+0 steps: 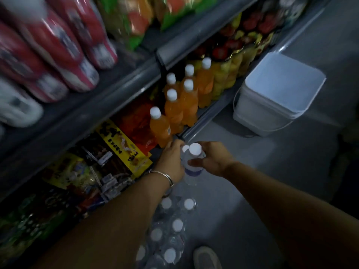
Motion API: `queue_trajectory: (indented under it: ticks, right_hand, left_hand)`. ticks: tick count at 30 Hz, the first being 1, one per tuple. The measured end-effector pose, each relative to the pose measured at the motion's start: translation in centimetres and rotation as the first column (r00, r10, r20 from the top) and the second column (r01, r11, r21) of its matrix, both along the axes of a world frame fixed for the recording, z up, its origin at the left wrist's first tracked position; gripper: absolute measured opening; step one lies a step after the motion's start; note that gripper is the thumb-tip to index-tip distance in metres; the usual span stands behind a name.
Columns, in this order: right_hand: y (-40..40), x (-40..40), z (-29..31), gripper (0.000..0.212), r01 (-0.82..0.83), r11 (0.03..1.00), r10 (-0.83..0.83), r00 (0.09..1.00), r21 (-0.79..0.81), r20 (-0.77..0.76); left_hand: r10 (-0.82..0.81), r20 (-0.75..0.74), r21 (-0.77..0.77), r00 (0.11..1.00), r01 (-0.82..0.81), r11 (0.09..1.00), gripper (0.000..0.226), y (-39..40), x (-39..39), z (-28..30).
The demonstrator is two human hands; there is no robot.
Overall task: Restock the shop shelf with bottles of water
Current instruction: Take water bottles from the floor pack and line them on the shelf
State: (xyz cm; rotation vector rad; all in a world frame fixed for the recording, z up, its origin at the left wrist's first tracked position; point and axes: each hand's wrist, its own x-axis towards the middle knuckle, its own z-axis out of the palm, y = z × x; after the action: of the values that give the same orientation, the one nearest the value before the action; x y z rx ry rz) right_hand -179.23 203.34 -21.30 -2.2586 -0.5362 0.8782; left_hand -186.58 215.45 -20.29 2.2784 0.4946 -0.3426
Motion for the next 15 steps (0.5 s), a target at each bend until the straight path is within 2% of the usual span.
queue_trajectory:
  ticks: [5,8,11,15]
  right_hand:
    - [-0.4,0.4,13.5,0.043,-0.048,0.993,0.036,0.994,0.110,0.103]
    - [-0.6,0.2,22.6,0.039,-0.092,0.977,0.061,0.985,0.191,0.159]
    - [-1.0,-0.2,31.8,0.038,-0.115,0.960,0.063,0.977,0.255,0.204]
    - [-1.5,-1.3,43.8,0.036,-0.091,0.927,0.004,0.972,0.363,0.234]
  left_hand:
    - [-0.025,0.046,-0.004,0.999,0.025,1.000,0.058,-0.1,-0.3,12.0]
    - [-0.042,0.102,-0.057,0.994,0.048,0.997,0.062,-0.5,-0.6,20.3]
    - [-0.061,0.196,-0.168,0.979,0.095,0.981,0.052,-0.8,-1.3,28.4]
    - [-0.073,0.289,-0.238,0.955,0.146,0.960,0.069,-0.4,-2.8,38.6]
